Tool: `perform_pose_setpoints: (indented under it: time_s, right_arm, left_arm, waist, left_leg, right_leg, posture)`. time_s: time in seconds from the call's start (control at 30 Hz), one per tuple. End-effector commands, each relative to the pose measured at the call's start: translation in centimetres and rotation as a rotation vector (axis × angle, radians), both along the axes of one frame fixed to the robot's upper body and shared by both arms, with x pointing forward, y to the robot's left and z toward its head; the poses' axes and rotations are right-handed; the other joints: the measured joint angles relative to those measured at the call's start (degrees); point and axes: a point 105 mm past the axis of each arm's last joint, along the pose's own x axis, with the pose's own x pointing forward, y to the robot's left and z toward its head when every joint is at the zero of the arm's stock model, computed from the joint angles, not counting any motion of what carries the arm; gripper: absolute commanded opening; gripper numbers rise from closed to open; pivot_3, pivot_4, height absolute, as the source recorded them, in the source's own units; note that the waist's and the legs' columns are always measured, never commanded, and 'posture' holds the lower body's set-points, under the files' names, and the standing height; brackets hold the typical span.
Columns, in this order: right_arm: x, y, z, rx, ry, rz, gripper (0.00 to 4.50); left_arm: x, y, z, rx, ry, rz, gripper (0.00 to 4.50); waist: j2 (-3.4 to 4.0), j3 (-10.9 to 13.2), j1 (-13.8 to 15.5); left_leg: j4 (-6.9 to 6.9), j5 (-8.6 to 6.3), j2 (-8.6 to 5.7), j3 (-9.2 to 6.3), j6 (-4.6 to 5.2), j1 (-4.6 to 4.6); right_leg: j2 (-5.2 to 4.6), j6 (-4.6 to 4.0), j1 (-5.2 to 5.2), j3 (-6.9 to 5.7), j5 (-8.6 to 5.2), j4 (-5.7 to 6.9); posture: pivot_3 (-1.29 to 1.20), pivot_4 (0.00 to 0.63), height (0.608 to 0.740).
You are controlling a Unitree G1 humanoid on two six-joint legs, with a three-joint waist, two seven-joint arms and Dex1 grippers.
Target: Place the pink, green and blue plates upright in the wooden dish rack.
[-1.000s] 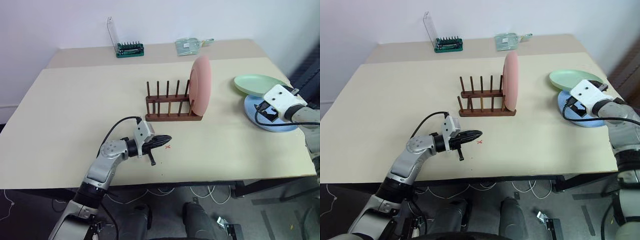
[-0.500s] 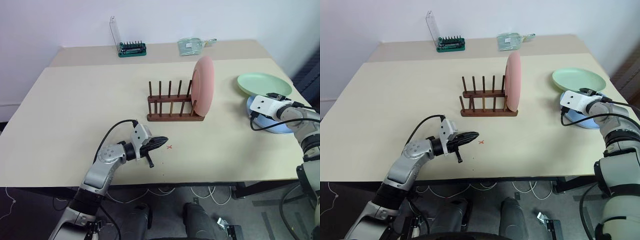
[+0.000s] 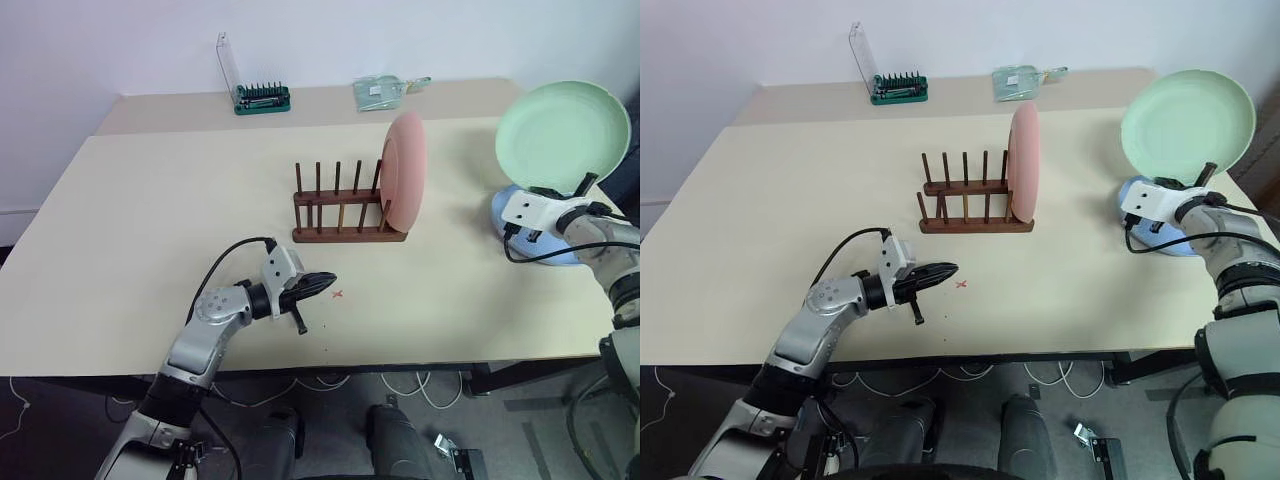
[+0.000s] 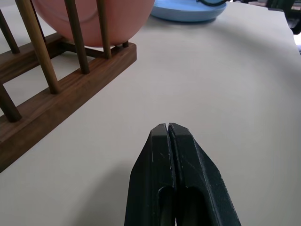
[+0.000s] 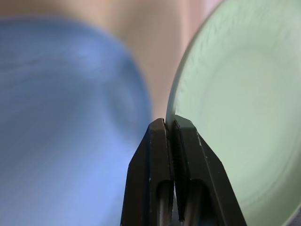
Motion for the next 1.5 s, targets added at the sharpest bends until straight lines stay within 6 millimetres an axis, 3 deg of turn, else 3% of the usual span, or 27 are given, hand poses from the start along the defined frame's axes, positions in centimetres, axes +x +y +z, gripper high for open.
perform_pose_setpoints:
  time_s: [0.03,0.13,0.23,0.3,0.4,0.5,0.6,0.67,0.83,0.93,1.2,1.5]
  right_arm:
    - [-0.7,1.6,6.2,0.047,-0.231,0.122,0.07]
    - [-2.1,3.5,10.1,0.103,-0.357,0.203,0.07]
    - [-4.3,8.4,15.0,0.306,-0.451,0.416,0.07]
    - [-6.1,12.1,16.8,0.489,-0.421,0.602,0.07]
    - [-8.4,16.5,17.8,0.692,-0.288,0.815,0.07]
    - [-9.6,18.6,18.1,0.784,-0.209,0.904,0.07]
    - [-12.8,24.2,17.2,1.033,0.073,1.185,0.07]
    - [-14.1,26.1,16.2,1.168,0.241,1.276,0.07]
    - [-13.8,27.8,14.6,1.428,0.486,1.293,0.07]
    - [-11.9,27.9,13.7,1.540,0.566,1.211,0.07]
    - [-8.0,27.4,12.0,1.761,0.604,1.043,0.07]
    - [-5.7,26.6,11.6,1.914,0.630,0.927,0.07]
  left_arm:
    - [0.1,-0.1,1.0,-0.013,-0.038,-0.014,0.00]
    - [0.0,0.0,0.9,-0.013,-0.040,-0.013,0.00]
    - [0.5,0.5,1.3,-0.024,-0.070,0.030,0.00]
    - [1.2,1.5,1.9,-0.039,-0.095,0.087,0.00]
    - [1.7,3.2,2.6,-0.049,-0.108,0.141,0.00]
    - [1.8,4.1,2.7,-0.038,-0.114,0.158,0.00]
    - [1.9,6.5,3.1,-0.026,-0.119,0.212,0.00]
    - [2.0,7.6,3.1,-0.018,-0.116,0.239,0.00]
    - [1.7,8.5,2.3,0.003,-0.098,0.250,0.00]
    - [1.5,8.5,1.9,0.005,-0.092,0.244,0.00]
    - [0.4,8.0,1.6,-0.011,-0.078,0.224,0.00]
    - [0.0,7.3,1.4,-0.012,-0.064,0.199,0.00]
  waist:
    - [0.00,0.0,0.0]
    - [0.00,0.0,-0.1]
    - [0.03,0.0,-0.2]
    - [0.03,0.0,-0.2]
    - [-0.07,0.0,0.1]
    - [-0.11,0.0,0.5]
    - [-0.14,0.0,0.4]
    - [-0.13,0.0,0.2]
    - [-0.17,0.0,0.4]
    - [-0.18,0.0,0.5]
    - [-0.16,0.0,0.2]
    - [-0.16,0.0,0.2]
  left_leg:
    - [0.00,0.00,0.00,-0.01,0.00,0.00]
    - [0.01,0.00,0.01,0.00,0.00,0.00]
    - [0.02,0.00,0.02,0.00,0.01,0.00]
    - [0.03,-0.01,0.04,0.01,0.01,0.01]
    - [0.04,-0.01,0.10,-0.07,0.01,0.02]
    - [0.09,-0.02,0.07,-0.11,0.03,0.00]
    - [0.11,-0.03,0.05,-0.13,0.04,-0.03]
    - [0.02,-0.03,0.15,-0.14,0.05,-0.04]
    - [0.06,-0.03,0.22,-0.14,0.04,-0.03]
    - [0.07,-0.03,0.10,-0.15,0.04,-0.04]
    - [0.00,-0.03,0.10,-0.11,0.04,-0.04]
    - [0.00,-0.03,0.09,-0.12,0.04,-0.06]
  right_leg:
    - [0.00,0.00,0.00,0.00,0.00,-0.01]
    - [0.01,0.01,0.01,0.01,0.00,0.00]
    - [0.01,0.02,0.00,0.02,0.00,0.02]
    - [0.01,0.02,0.00,0.02,0.00,0.02]
    - [0.05,0.02,0.04,-0.01,0.00,0.02]
    - [0.01,0.01,0.09,-0.03,0.00,-0.03]
    - [-0.02,0.01,0.08,-0.04,0.00,-0.04]
    - [0.01,0.00,-0.05,-0.03,0.00,0.00]
    - [0.00,-0.01,0.01,-0.08,0.00,-0.01]
    - [-0.01,-0.01,0.01,-0.08,0.01,-0.01]
    - [0.01,-0.03,-0.13,-0.07,0.03,0.08]
    - [0.01,-0.04,-0.13,-0.07,0.03,0.08]
  posture:
    - [0.00,0.150,0.740]
    - [0.00,0.150,0.740]
    - [0.00,0.150,0.740]
    - [0.00,0.150,0.740]
    - [0.00,0.150,0.740]
    - [0.00,0.150,0.740]
    - [0.00,0.150,0.740]
    - [0.00,0.150,0.740]
    - [0.00,0.150,0.740]
    - [0.00,0.150,0.740]
    - [0.00,0.150,0.740]
    - [0.00,0.150,0.740]
